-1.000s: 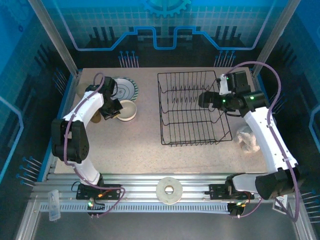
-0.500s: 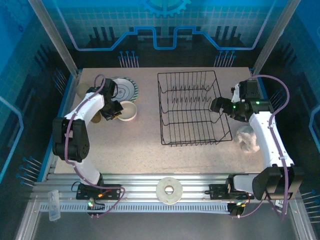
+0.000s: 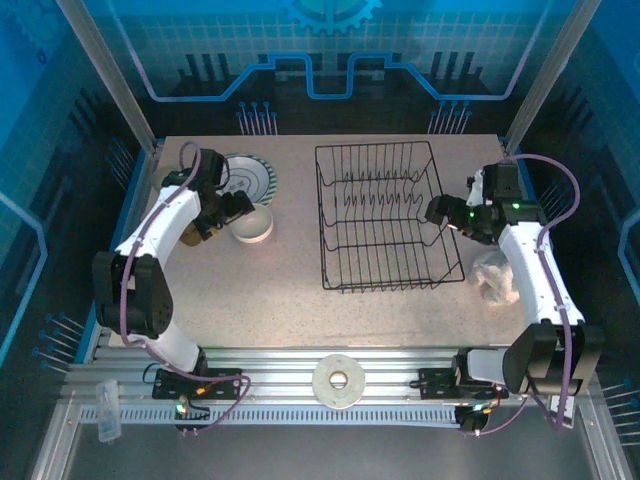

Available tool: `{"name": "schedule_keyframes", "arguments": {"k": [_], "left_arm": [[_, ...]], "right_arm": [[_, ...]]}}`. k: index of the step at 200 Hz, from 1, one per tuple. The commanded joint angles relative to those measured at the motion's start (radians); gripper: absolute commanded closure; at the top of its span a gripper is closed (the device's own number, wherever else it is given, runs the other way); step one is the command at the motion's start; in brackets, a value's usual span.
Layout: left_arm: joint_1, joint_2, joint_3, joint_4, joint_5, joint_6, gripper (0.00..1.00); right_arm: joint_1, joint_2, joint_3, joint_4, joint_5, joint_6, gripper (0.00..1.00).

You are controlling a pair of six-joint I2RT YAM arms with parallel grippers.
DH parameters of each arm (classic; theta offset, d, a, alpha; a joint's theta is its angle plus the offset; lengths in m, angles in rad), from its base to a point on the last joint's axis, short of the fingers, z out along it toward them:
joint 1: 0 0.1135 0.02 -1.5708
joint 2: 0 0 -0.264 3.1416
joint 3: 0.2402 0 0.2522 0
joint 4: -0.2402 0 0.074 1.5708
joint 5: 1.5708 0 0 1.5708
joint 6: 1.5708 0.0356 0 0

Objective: Unload the mixed dishes from the dish rack

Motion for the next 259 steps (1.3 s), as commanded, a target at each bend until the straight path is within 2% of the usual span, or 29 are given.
{"name": "schedule_keyframes", "arguments": {"k": [1, 71, 99, 183, 220, 259], "left_arm": [[0.010, -0.060, 0.036, -0.042, 0.016, 0.018, 0.01], [-0.039, -0.195, 0.017, 0.021, 0.123, 0.057, 0.01], [-0.059, -0.210, 0.006, 0.031, 0.147, 0.065, 0.01], [-0.062, -0.243, -0.031, 0.063, 0.173, 0.063, 0.01], [-0.062, -0.243, -0.035, 0.083, 0.177, 0.061, 0.01], [-0.062, -0.273, -0.038, 0.131, 0.161, 0.091, 0.01]], "right_arm": [[-0.030, 0.033, -0.011, 0.055, 0.000, -0.005, 0.00], [-0.031, 0.224, 0.014, 0.190, -0.129, -0.015, 0.00], [0.021, 0.287, 0.058, 0.205, -0.134, -0.007, 0.00], [0.214, 0.390, 0.107, 0.278, -0.122, 0.148, 0.00], [0.263, 0.400, 0.138, 0.288, -0.102, 0.158, 0.00], [0.210, 0.270, 0.141, 0.184, -0.008, 0.116, 0.00]]}}
